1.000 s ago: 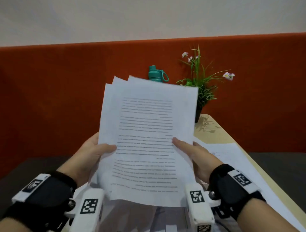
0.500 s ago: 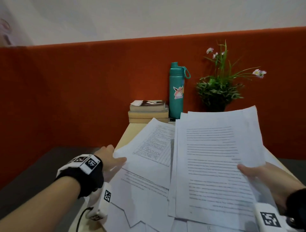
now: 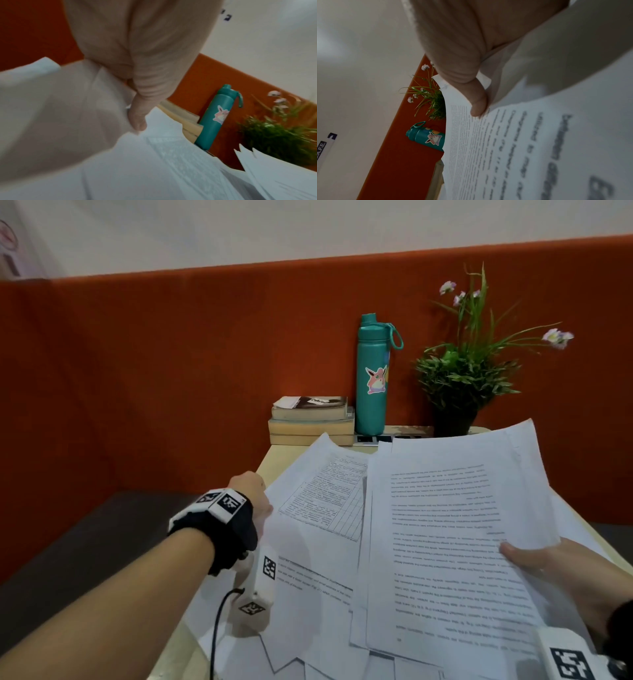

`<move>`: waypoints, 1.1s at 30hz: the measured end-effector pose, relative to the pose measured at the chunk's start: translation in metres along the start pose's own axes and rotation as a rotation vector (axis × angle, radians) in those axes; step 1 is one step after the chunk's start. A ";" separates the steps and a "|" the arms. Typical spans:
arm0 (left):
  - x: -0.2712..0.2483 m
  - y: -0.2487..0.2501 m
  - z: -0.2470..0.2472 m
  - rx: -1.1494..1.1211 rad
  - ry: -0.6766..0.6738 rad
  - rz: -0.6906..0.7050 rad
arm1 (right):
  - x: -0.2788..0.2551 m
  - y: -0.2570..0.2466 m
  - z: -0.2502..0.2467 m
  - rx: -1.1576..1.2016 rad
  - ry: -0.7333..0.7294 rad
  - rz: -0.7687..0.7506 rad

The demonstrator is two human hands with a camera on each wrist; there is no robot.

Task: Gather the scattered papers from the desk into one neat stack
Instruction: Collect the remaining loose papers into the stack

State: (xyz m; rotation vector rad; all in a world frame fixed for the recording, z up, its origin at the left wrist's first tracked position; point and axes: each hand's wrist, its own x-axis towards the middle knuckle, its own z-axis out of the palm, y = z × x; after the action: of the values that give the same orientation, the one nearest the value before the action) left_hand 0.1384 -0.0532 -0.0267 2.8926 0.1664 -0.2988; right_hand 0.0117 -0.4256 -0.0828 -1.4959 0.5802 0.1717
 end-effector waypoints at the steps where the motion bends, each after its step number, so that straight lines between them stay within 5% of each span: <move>1: -0.003 -0.001 -0.005 0.005 0.005 0.009 | 0.001 0.000 -0.001 -0.001 -0.007 -0.002; 8: -0.014 -0.014 -0.011 -0.043 -0.036 0.083 | 0.019 0.013 -0.011 -0.030 -0.026 -0.022; 13: -0.030 -0.011 -0.001 0.081 -0.393 -0.017 | 0.017 0.013 -0.009 -0.019 -0.022 -0.013; 17: -0.038 0.004 0.011 0.069 -0.256 0.019 | 0.011 0.010 -0.004 -0.051 -0.010 -0.031; 19: -0.038 0.007 0.011 -0.056 -0.263 -0.013 | 0.005 0.006 0.000 -0.095 0.001 -0.044; 33: -0.043 0.014 -0.003 -0.002 -0.321 -0.118 | -0.003 0.003 0.007 -0.192 0.104 -0.031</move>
State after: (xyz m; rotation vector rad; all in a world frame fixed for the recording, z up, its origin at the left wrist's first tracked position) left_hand 0.0993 -0.0703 -0.0118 2.7885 0.2801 -0.7753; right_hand 0.0099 -0.4178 -0.0839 -1.7067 0.6371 0.1291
